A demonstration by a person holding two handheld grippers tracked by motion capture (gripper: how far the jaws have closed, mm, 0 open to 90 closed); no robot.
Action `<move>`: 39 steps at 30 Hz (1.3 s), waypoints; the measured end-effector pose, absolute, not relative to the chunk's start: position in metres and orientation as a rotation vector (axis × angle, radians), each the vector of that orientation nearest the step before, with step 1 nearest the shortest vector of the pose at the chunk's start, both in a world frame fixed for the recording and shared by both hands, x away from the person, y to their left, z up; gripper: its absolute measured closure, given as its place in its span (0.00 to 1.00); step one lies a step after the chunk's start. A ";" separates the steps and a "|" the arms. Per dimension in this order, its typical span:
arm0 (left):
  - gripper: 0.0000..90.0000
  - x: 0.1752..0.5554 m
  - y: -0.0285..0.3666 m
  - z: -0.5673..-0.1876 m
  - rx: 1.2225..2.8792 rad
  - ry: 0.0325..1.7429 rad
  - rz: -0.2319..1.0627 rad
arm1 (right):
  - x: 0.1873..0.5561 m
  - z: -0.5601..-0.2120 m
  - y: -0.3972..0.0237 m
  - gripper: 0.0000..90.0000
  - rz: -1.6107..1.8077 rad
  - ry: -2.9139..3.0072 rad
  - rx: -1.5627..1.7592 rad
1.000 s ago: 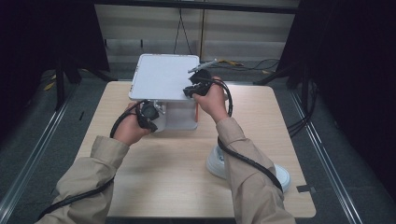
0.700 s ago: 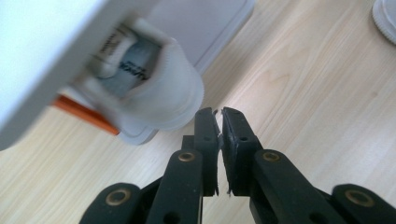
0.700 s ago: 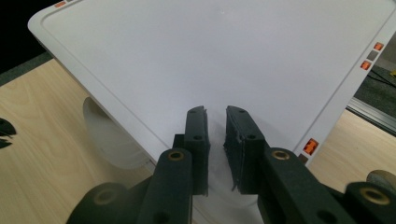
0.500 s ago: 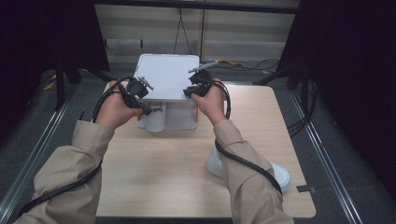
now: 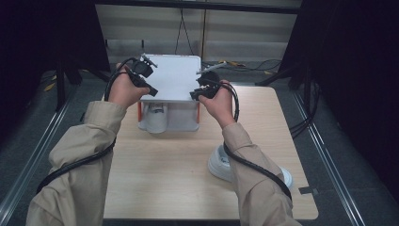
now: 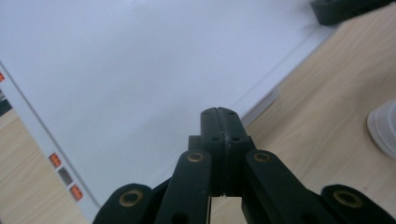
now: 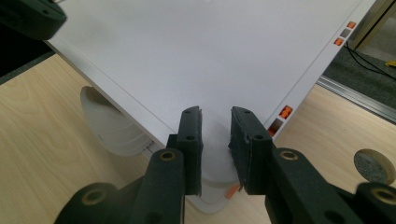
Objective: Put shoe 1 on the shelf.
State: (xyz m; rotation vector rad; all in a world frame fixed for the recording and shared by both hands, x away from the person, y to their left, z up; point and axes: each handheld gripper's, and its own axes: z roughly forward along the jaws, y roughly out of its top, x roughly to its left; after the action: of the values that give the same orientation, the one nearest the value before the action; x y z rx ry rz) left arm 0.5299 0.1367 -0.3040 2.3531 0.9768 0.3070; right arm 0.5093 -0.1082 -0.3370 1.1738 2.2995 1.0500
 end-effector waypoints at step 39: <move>1.00 0.535 0.140 -0.334 2.183 1.064 0.320 | 0.426 -0.346 -0.137 0.73 0.917 2.417 1.354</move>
State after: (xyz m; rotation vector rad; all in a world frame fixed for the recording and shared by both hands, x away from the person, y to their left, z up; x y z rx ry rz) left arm 0.5350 0.1398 -0.3341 2.1832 1.0641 0.3197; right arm 0.4263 -0.1374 -0.3457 1.3545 2.4166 0.9168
